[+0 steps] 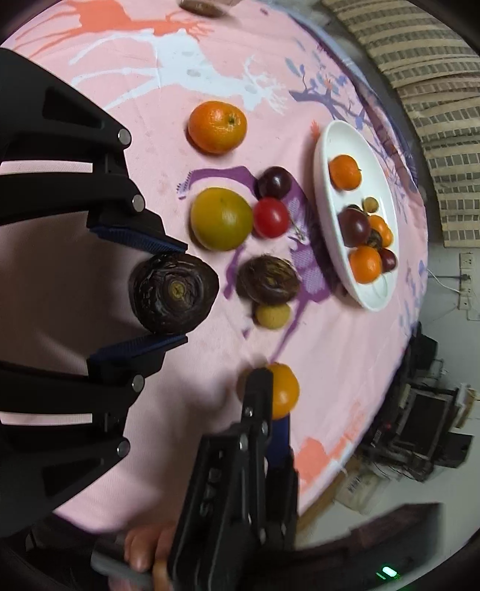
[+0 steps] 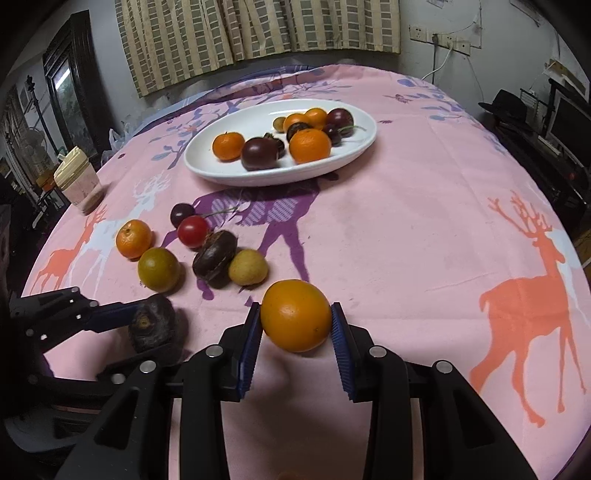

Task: Organize fruits
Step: 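Lower the orange and dark fruit onto the white plate and open both tools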

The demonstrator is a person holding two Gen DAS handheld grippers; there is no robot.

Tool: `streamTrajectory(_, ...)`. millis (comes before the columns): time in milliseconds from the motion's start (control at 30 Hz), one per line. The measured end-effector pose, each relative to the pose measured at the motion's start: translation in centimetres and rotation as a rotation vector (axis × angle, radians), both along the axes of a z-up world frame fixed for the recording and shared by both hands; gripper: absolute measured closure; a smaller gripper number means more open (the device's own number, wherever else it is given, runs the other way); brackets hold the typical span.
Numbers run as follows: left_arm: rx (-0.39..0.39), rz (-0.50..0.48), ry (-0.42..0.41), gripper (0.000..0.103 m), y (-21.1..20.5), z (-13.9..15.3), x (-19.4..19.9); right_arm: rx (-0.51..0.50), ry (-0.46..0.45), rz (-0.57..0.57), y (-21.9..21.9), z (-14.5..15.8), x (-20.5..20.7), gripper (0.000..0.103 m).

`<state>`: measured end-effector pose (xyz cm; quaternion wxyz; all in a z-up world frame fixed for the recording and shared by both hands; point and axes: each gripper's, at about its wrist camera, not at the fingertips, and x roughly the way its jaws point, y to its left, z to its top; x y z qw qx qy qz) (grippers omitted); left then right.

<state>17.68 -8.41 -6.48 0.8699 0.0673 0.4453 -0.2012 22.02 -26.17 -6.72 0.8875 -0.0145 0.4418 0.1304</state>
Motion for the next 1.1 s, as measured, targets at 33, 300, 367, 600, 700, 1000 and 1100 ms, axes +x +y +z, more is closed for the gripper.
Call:
streamTrajectory(33, -0.016, 0.0, -0.012, 0.061, 0.2, 0.7, 0.0, -0.009, -0.009, -0.005, 0.0, 0.4, 0.4, 0.066)
streamTrajectory(300, -0.072, 0.169, -0.181, 0.061, 3.6, 7.8, 7.9, -0.071, -0.166, -0.057, 2.5, 4.3, 8.2, 0.066)
streamTrajectory(367, -0.063, 0.238, -0.202, 0.061, 4.1, 8.2, 11.2, -0.112, -0.207, -0.092, 3.3, 4.6, 10.8, 0.066)
streamTrajectory(600, -0.06, 0.347, -0.118, 0.061, 5.2, 5.2, 19.6, -0.133, -0.195, -0.119, 5.3, 2.9, 18.1, 0.065)
streamTrajectory(700, -0.029, 0.357, -0.102, 0.05, 5.1, 4.3, 20.7, -0.14, -0.187, -0.102, 6.1, 2.1, 18.9, 0.058)
streamTrajectory(1000, -0.038, 0.392, -0.195, 0.009, 6.4, 7.1, 17.8, -0.12, -0.233, -0.087, 5.7, 3.7, 14.1, 0.045)
streamTrajectory(1100, -0.03, 0.385, -0.25, 0.007, 7.2, 7.9, 14.8, -0.068, -0.224, -0.06, 4.8, 3.8, 10.7, 0.045)
